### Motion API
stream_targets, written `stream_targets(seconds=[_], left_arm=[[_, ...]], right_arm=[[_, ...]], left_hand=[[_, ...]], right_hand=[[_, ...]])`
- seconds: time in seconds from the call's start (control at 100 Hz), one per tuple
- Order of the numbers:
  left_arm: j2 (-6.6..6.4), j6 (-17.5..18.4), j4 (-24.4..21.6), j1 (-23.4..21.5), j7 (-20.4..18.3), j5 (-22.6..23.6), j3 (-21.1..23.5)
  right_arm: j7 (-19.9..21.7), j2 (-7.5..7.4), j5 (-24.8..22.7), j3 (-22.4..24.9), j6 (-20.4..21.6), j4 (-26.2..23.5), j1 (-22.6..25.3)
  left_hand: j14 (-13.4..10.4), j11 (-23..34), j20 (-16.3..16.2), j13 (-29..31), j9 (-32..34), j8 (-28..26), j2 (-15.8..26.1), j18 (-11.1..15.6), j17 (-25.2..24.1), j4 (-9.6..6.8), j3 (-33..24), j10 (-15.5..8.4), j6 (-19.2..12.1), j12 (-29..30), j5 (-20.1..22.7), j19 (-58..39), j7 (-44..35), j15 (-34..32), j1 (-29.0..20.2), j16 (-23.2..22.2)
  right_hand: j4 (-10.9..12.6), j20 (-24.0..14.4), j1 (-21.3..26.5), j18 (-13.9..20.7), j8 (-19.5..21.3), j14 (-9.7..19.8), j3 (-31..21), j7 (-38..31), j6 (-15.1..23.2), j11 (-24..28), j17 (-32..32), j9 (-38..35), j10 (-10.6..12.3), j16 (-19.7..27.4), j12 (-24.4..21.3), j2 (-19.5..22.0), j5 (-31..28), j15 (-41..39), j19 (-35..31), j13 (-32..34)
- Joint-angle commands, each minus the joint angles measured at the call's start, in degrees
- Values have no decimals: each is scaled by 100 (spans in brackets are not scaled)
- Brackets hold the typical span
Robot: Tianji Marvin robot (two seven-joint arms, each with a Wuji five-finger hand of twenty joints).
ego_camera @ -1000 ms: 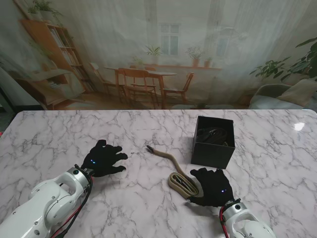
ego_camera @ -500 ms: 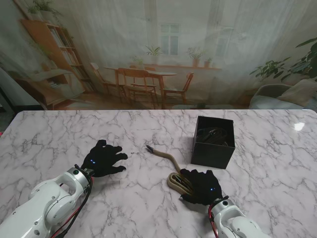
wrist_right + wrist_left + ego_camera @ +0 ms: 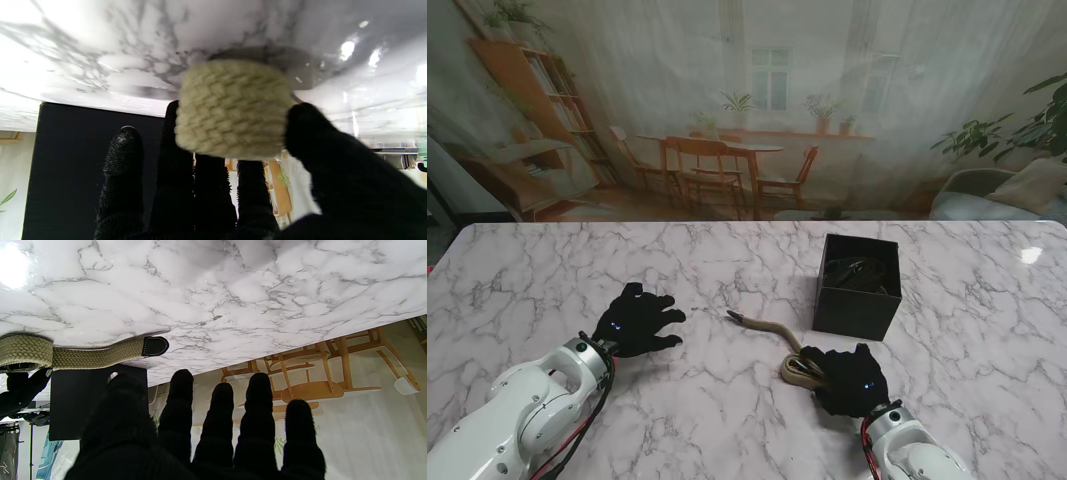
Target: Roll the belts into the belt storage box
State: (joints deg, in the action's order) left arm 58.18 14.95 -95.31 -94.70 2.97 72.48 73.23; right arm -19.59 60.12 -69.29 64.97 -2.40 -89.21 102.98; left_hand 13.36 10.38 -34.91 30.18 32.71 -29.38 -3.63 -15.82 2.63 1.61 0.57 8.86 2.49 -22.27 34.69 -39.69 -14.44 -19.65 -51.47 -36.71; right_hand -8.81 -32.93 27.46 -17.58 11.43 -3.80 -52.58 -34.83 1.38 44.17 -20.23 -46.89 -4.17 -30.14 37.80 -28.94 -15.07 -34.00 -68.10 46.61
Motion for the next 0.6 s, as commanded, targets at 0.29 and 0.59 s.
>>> stream_targets(seconds=[0.29, 0.59], left_arm=[[14, -2, 9, 7, -60, -13, -17], [16, -3, 18, 13, -47, -26, -25]], right_arm=[[-548, 46, 175, -173, -12, 383, -158], [-352, 2, 139, -169, 261, 361, -179]], left_hand=[[31, -56, -98, -45, -233, 60, 260, -224, -99, -102, 82, -2, 37, 22, -210, 173, 109, 107, 122, 1], [31, -51, -101, -40, -239, 84, 265, -229, -97, -103, 83, -6, 10, 20, -311, 168, 163, 101, 117, -4]], right_hand=[[352, 56, 832, -93, -429, 106, -64, -11, 1159, 595, -994, -2678, 623, -74, -839, 848, 982, -494, -369, 2010], [146, 149, 1082, -429, 318, 20, -224, -821, 2357, -19, -893, -2889, 484, -151, -871, 851, -1491, -76, -223, 2122]])
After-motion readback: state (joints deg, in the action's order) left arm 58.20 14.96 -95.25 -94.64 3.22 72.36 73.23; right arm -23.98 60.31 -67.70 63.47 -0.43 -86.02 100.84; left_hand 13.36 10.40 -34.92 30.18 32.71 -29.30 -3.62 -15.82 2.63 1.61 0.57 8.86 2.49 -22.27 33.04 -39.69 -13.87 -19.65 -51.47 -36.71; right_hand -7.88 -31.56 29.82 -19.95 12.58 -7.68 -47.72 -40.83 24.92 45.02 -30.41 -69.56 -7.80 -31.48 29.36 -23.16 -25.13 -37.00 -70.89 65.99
